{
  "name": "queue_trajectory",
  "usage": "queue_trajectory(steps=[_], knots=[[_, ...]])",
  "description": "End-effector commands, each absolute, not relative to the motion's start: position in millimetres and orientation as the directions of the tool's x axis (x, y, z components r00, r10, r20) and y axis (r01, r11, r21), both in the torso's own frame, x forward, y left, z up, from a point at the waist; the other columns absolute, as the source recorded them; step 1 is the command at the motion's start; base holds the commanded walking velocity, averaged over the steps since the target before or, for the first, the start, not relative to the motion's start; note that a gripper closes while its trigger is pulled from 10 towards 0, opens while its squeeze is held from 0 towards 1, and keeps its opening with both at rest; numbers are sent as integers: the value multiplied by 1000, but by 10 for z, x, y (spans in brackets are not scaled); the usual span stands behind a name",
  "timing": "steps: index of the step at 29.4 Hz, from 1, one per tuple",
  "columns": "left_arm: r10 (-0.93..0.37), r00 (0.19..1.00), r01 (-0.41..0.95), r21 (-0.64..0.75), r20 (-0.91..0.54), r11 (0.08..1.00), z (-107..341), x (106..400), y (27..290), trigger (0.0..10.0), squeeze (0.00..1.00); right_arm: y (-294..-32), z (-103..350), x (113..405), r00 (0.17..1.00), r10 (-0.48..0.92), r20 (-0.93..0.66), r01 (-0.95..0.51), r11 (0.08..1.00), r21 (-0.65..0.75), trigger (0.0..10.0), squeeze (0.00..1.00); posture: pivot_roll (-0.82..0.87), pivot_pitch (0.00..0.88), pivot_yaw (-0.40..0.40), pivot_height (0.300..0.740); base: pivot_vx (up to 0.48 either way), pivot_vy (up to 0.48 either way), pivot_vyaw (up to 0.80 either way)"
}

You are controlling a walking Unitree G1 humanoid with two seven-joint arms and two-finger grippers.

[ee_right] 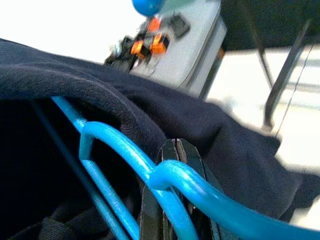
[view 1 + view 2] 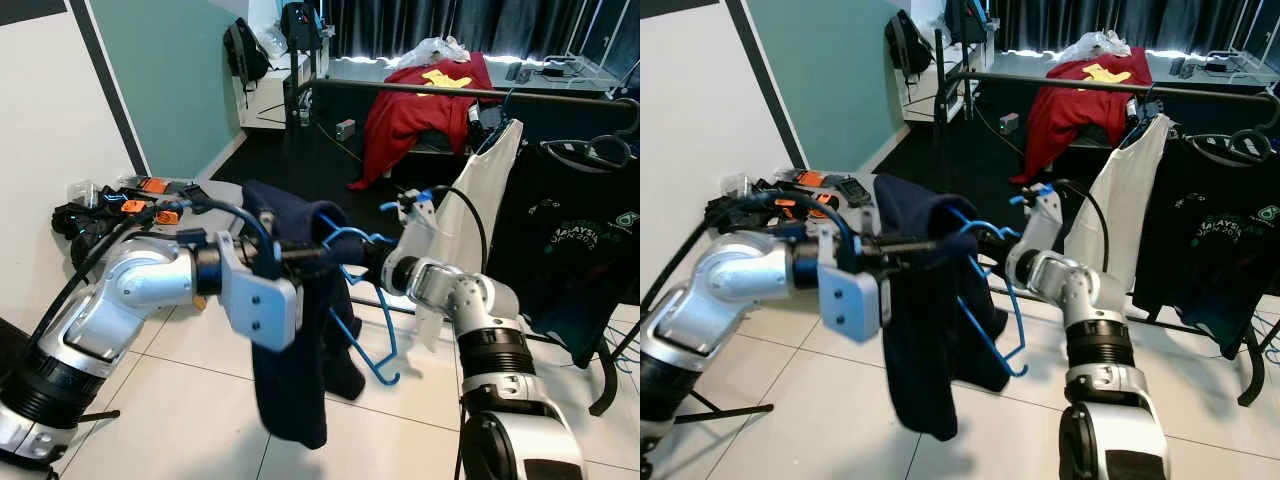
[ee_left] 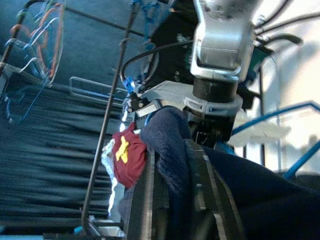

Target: Hang hanger

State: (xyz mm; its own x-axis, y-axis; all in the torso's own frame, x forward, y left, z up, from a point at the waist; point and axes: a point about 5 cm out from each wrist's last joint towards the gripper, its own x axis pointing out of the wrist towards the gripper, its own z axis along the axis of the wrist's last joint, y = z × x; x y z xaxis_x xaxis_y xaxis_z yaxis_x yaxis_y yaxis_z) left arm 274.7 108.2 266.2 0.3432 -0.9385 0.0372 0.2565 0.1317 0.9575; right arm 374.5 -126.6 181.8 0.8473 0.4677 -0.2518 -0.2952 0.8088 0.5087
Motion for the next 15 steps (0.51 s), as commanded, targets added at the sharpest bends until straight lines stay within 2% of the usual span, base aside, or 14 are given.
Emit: queue_trajectory(steps=[1,6,8,10,11,15], knots=[[-937,344,291,943,57,164,2631,2726,1044,10000,1000,-1260,1952,3774,881,445,-162,-329,822,465,10000,0,-73,3,24,740,0,0,0],[-943,328,349,921,54,174,2534,2684,997,10000,1000,-1310,2174,3809,912,409,-8,-362,816,450,10000,0,-74,0,26,740,0,0,0],[-954,299,404,904,13,139,2397,2620,957,10000,1000,-1472,2420,3852,940,307,151,-341,805,485,10000,0,-69,0,24,740,0,0,0],[-954,299,404,904,13,139,2397,2620,957,10000,1000,-1472,2420,3852,940,307,151,-341,805,485,10000,0,-69,0,24,740,0,0,0],[-958,285,433,894,-17,113,2336,2588,946,10000,1000,-1536,2478,3864,945,268,185,-326,799,506,10000,0,-63,0,21,740,0,0,0],[-957,287,473,875,-45,100,2219,2539,927,10000,1000,-1569,2607,3847,931,254,264,-359,777,518,10000,0,-62,2,20,740,0,0,0]])
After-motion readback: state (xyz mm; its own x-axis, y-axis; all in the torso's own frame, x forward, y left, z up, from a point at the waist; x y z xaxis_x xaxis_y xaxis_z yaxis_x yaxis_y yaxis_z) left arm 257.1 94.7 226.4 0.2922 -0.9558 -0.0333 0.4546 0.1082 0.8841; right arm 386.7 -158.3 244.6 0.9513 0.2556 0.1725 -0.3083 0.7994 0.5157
